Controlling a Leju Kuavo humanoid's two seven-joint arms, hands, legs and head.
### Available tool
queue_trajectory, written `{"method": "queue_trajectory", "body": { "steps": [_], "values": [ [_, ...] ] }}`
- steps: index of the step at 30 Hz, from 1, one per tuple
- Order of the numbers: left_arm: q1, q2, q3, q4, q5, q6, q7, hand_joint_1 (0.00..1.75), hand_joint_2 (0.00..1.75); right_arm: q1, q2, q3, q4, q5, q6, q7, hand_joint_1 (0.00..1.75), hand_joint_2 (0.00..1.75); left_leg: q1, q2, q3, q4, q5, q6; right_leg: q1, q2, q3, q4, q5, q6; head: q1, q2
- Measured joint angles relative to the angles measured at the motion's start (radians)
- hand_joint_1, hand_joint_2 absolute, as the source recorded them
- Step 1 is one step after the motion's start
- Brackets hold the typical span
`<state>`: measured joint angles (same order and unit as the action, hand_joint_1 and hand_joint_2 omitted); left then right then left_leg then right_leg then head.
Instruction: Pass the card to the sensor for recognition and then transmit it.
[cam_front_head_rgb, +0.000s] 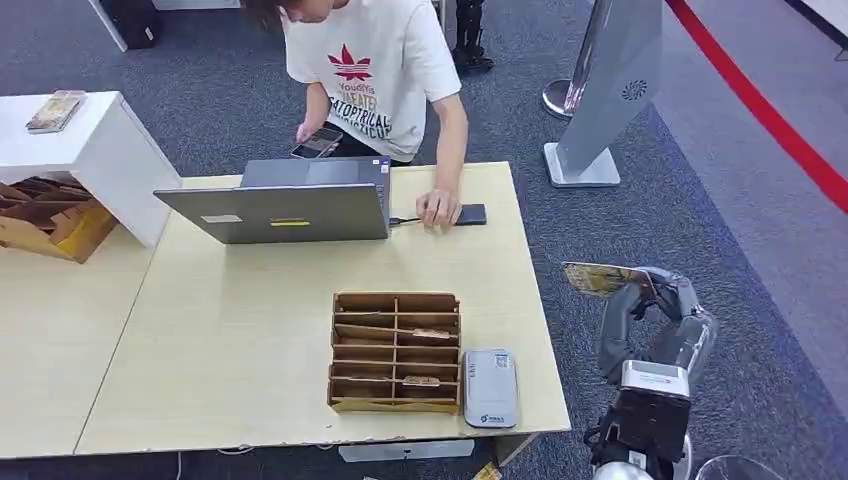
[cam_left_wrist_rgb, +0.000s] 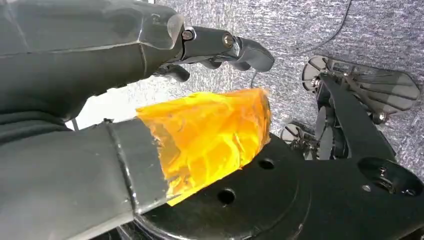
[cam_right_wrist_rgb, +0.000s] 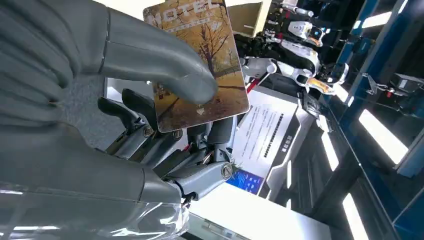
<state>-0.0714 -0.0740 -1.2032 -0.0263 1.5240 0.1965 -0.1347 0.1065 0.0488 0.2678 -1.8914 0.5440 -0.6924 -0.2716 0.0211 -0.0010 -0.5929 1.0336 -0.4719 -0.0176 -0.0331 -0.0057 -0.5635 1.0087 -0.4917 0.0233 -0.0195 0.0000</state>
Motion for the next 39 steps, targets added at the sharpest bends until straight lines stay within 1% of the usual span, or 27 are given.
{"method": "queue_trajectory", "body": {
  "steps": [6, 9, 11, 13, 17, 18, 20, 24, 25, 29, 35, 39],
  "values": [
    [0.0, 0.0, -0.003, 0.0, 0.001, 0.0, 0.0, 0.0, 0.0, -0.005, 0.002, 0.001, 0.001, -0.033, 0.005, -0.016, 1.75, 1.75, 0.0, 0.0, 0.0, 0.0, 0.0, 0.0, 0.0, 0.0, 0.0, 0.0, 0.0, 0.0, 0.0, 0.0],
    [-0.001, 0.0, -0.013, 0.0, 0.001, 0.002, 0.0, 0.0, 0.0, -0.037, 0.002, 0.016, 0.009, -0.052, 0.043, -0.021, 1.75, 1.75, 0.0, 0.001, 0.0, 0.0, 0.0, 0.0, 0.0, 0.0, 0.0, 0.0, 0.0, 0.0, 0.0, 0.0],
    [-0.002, 0.001, -0.024, 0.0, 0.001, 0.004, 0.0, 0.0, 0.0, -0.08, 0.002, 0.042, 0.028, -0.057, 0.085, -0.021, 1.75, 1.75, 0.0, 0.002, 0.0, 0.0, 0.0, 0.0, 0.0, 0.001, 0.0, 0.0, 0.0, 0.0, 0.0, 0.0],
    [-0.004, 0.003, -0.033, 0.0, 0.0, 0.01, 0.0, 0.0, 0.0, -0.13, 0.002, 0.078, 0.059, -0.059, 0.138, -0.006, 1.75, 1.75, 0.0, 0.002, 0.001, 0.0, 0.0, 0.0, 0.0, 0.001, 0.001, 0.0, 0.001, 0.0, 0.0, 0.0],
    [-0.007, 0.01, -0.055, -0.007, -0.002, 0.013, 0.0, 0.0, 0.0, -0.274, 0.002, 0.155, 0.159, -0.053, 0.234, 0.031, 1.75, 1.75, 0.0, 0.002, 0.001, 0.0, 0.002, -0.001, 0.0, 0.003, 0.0, 0.001, 0.002, -0.001, 0.0, 0.0],
    [-0.009, 0.013, -0.063, -0.011, -0.003, 0.016, 0.0, 0.0, 0.0, -0.328, 0.002, 0.179, 0.196, -0.048, 0.257, 0.044, 1.75, 1.75, 0.0, 0.002, 0.001, 0.0, 0.003, -0.001, 0.0, 0.003, 0.0, 0.001, 0.002, 0.0, 0.0, 0.0],
    [-0.011, 0.018, -0.08, -0.019, -0.005, 0.019, 0.004, 0.0, 0.0, -0.409, 0.002, 0.214, 0.266, -0.038, 0.284, 0.069, 1.75, 1.75, 0.0, 0.002, 0.001, 0.0, 0.004, -0.001, 0.0, 0.002, 0.0, 0.001, 0.002, 0.0, 0.0, 0.0],
    [-0.016, 0.027, -0.105, -0.032, -0.009, 0.025, 0.011, 0.0, 0.0, -0.525, 0.01, 0.256, 0.371, -0.019, 0.309, 0.105, 1.75, 1.75, 0.0, 0.002, 0.0, 0.0, 0.004, -0.001, 0.0, 0.002, 0.0, 0.001, 0.002, 0.0, 0.0, 0.0],
    [-0.018, 0.029, -0.111, -0.037, -0.011, 0.027, 0.016, 0.0, 0.0, -0.556, 0.014, 0.266, 0.405, -0.009, 0.318, 0.123, 1.75, 1.75, 0.0, 0.002, 0.0, 0.0, 0.004, -0.001, 0.0, 0.002, 0.0, 0.001, 0.003, 0.0, 0.0, 0.0],
    [-0.024, 0.036, -0.133, -0.051, -0.024, 0.031, 0.026, 0.0, 0.0, -0.661, 0.033, 0.282, 0.531, 0.004, 0.344, 0.165, 1.75, 1.75, 0.0, 0.001, 0.0, 0.0, 0.004, -0.001, 0.0, 0.002, 0.0, 0.001, 0.003, 0.0, 0.0, 0.0],
    [-0.025, 0.042, -0.159, -0.063, -0.042, 0.034, 0.037, 0.0, 0.0, -0.763, 0.06, 0.284, 0.702, 0.05, 0.342, 0.192, 1.75, 1.75, 0.0, 0.001, 0.0, 0.0, 0.004, -0.001, 0.0, 0.002, 0.0, 0.001, 0.003, 0.0, 0.0, 0.0],
    [-0.028, 0.045, -0.174, -0.069, -0.051, 0.034, 0.043, 0.0, 0.0, -0.814, 0.077, 0.285, 0.808, 0.087, 0.324, 0.2, 1.75, 1.75, 0.0, 0.001, 0.0, 0.0, 0.004, -0.001, 0.0, 0.002, 0.0, 0.001, 0.003, 0.0, 0.0, 0.0]
  ]
}}
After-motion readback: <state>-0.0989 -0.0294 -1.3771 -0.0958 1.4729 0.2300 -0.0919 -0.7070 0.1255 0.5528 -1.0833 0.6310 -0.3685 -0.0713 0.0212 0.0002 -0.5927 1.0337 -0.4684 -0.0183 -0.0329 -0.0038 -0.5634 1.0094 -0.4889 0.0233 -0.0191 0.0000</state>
